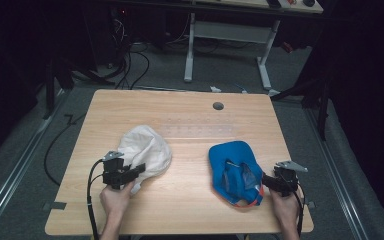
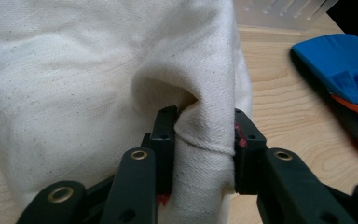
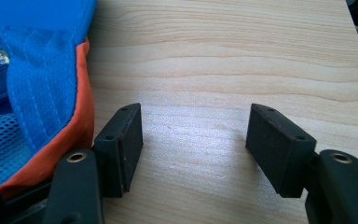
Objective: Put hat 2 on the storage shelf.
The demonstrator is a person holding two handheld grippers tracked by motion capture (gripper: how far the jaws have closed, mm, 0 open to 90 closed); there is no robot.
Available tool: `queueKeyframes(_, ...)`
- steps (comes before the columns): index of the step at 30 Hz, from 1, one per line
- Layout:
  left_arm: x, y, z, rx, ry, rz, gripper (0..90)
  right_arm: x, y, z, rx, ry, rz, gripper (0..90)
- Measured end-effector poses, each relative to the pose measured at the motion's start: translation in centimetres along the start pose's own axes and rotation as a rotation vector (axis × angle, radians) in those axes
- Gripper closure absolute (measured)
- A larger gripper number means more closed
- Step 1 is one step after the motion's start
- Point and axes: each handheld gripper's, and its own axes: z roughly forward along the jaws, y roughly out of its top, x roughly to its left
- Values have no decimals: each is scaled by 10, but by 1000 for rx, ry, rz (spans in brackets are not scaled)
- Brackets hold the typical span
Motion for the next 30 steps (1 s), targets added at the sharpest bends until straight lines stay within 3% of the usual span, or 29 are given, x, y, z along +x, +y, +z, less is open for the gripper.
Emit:
queueKeyframes(6,-3,1,-3,18,-34,4,736,0,0,0,0,0,0,366)
queueKeyframes(12,-9,1,-6,38,-60,34,774,0,0,0,0,0,0,365)
queueKeyframes(22,-14,4,-9,58,-83,58,806,0,0,0,0,0,-2,365)
queueKeyframes(30,-19,6,-11,73,-88,101,816,0,0,0,0,0,-2,365)
